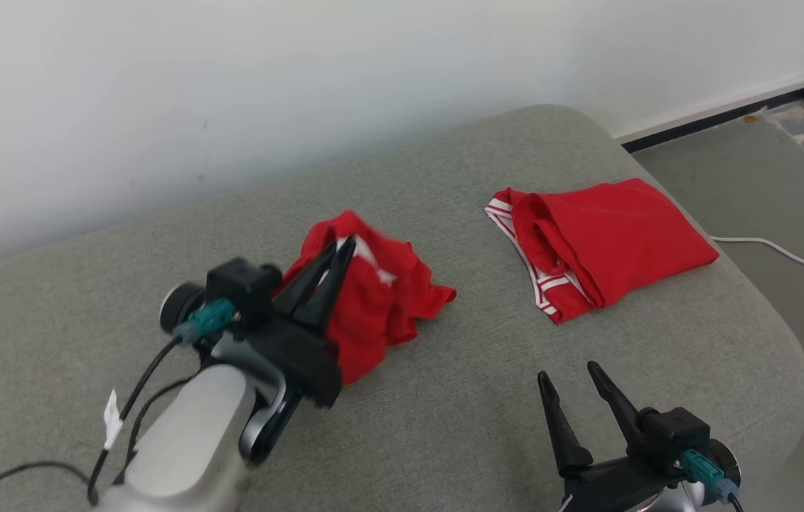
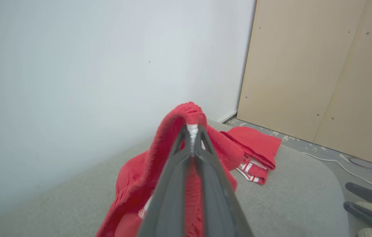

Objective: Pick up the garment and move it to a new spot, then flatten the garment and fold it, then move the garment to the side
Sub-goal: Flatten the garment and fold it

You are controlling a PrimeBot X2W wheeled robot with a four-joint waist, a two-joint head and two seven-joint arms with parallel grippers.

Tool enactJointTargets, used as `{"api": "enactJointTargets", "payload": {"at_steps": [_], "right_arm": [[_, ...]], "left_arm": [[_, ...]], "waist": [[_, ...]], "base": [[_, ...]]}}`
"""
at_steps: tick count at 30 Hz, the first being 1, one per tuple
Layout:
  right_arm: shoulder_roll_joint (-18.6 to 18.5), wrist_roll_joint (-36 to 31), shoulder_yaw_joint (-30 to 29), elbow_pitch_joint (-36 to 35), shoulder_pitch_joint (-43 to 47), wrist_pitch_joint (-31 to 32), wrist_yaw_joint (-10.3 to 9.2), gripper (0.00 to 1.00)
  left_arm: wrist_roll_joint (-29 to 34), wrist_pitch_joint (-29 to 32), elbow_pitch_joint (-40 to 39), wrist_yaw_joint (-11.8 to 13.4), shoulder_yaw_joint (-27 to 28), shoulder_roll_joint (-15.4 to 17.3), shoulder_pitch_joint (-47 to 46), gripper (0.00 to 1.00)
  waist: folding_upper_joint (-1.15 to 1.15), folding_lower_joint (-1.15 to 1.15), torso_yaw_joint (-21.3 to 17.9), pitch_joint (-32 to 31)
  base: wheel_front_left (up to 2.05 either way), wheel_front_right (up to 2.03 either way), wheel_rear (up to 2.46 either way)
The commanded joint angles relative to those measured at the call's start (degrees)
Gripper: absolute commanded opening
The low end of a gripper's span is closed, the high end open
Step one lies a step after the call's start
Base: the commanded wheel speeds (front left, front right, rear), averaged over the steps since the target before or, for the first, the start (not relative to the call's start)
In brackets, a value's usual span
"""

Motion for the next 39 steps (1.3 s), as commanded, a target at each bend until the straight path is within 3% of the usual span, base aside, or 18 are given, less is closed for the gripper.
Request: {"api": "enactJointTargets", "payload": {"at_steps": [1,13,20,27,39], "right_arm": [[0.0,0.2,0.0,0.3,-0.5,-0.5,-0.16,1.00],[0.0,1.5,1.3,2.2,-1.5,-1.6,-0.15,1.00],[0.0,1.8,0.8,2.9,-1.4,-2.3,-0.15,1.00],[0.0,1.9,0.1,3.2,-0.9,-2.5,-0.15,1.00],[0.0,1.4,0.5,2.8,-0.2,-2.1,-0.15,1.00]], "left_arm": [[-0.8,-0.3,-0.2,0.1,-0.1,-0.6,-2.0,0.00],[-4.3,-0.3,-1.3,0.1,1.1,-5.7,-15.5,0.00],[-10.6,-0.2,-3.3,0.1,2.8,-7.4,-16.3,0.00],[-11.6,-0.2,3.3,0.4,3.1,-7.3,-11.3,0.00],[-11.7,-0.2,15.3,1.1,3.5,-1.4,1.8,0.00]], "waist": [[-0.01,0.00,-0.7,-0.1],[-0.01,0.00,-4.0,-0.7],[-0.01,0.00,-4.0,-0.4],[-0.01,0.00,-1.7,-0.4],[-0.01,0.00,5.4,-1.0]], "base": [[0.00,0.00,0.00],[0.00,0.00,0.00],[0.00,0.00,0.00],[0.00,0.00,0.00],[0.00,0.00,0.00]]}}
